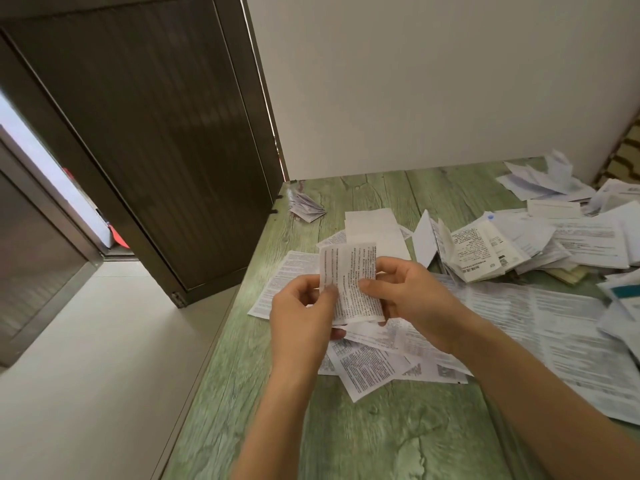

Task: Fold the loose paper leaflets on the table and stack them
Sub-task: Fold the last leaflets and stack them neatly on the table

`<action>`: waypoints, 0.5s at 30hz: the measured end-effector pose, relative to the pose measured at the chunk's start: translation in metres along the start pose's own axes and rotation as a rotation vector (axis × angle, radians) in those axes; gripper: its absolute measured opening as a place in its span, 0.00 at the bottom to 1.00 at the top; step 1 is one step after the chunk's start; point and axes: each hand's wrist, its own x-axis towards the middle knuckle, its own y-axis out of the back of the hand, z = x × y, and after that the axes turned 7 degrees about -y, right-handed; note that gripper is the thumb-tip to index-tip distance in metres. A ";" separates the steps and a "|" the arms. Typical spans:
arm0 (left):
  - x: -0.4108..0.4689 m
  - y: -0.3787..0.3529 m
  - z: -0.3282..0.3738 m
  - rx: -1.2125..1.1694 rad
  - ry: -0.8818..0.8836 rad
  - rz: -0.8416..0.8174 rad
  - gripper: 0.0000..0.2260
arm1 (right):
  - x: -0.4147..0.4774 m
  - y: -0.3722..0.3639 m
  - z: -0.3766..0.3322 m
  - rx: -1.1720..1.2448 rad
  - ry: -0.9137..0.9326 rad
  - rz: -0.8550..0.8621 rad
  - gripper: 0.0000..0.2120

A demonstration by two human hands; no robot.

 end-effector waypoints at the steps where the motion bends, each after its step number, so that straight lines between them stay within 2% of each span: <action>1: 0.000 0.001 0.000 0.002 0.003 0.006 0.07 | 0.000 0.000 0.000 -0.005 0.002 -0.018 0.08; 3: 0.002 0.005 -0.001 -0.027 0.036 0.017 0.10 | -0.002 -0.001 0.000 -0.020 0.015 -0.044 0.11; 5: 0.004 0.008 0.002 -0.090 0.112 0.026 0.11 | -0.002 -0.003 0.001 -0.033 0.033 -0.035 0.17; 9: 0.004 0.015 0.010 -0.347 0.319 -0.014 0.08 | 0.001 -0.002 0.002 -0.025 0.067 -0.023 0.21; 12: 0.003 0.017 0.008 -0.245 0.341 -0.153 0.14 | 0.001 -0.002 0.002 -0.039 0.094 -0.033 0.21; 15: -0.003 0.015 0.005 -0.172 0.264 -0.155 0.08 | -0.001 -0.004 0.001 -0.082 0.104 -0.043 0.21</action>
